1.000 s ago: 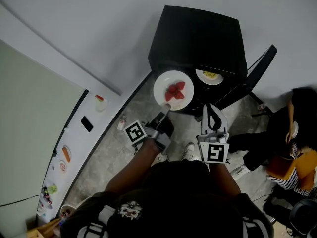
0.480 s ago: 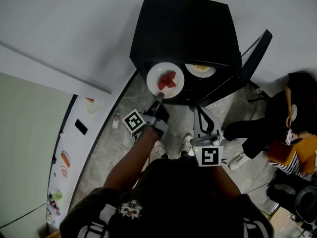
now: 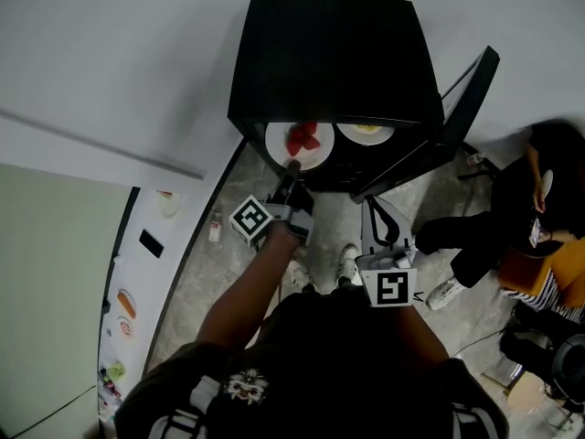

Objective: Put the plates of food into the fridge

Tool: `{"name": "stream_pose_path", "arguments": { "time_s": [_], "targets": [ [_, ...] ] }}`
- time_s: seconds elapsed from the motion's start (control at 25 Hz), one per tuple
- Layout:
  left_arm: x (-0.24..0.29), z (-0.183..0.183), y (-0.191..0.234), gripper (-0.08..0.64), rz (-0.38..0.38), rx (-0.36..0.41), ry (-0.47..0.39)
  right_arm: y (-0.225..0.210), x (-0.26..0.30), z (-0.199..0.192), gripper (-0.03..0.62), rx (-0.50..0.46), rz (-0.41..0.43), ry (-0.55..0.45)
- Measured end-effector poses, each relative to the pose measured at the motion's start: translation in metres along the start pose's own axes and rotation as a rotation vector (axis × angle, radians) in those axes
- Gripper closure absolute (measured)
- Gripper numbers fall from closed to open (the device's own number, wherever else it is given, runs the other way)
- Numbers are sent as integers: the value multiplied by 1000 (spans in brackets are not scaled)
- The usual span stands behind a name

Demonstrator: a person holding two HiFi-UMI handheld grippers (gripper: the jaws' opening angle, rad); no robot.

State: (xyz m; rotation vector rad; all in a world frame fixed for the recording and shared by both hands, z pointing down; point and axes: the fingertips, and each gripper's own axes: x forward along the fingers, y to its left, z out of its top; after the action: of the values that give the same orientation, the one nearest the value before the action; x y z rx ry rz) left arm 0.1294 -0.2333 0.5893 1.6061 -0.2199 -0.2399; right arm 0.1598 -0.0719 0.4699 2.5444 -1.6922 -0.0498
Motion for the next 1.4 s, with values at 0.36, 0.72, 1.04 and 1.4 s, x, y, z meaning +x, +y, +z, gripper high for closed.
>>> {"name": "stream_pose_path", "arguments": {
  "time_s": [0.36, 0.72, 1.04, 1.4],
  "targets": [
    [21, 10, 17, 526, 61, 8, -43, -7, 7, 8, 568, -4, 0, -24],
    [41, 17, 19, 526, 113, 30, -74, -17, 5, 8, 568, -13, -14, -17],
    [46, 22, 21, 497, 187, 120, -104, -21, 0, 4, 568, -18, -10, -5],
    [9, 19, 5, 373, 262, 466, -61, -16, 0, 7, 568, -14, 22, -14]
  ]
}}
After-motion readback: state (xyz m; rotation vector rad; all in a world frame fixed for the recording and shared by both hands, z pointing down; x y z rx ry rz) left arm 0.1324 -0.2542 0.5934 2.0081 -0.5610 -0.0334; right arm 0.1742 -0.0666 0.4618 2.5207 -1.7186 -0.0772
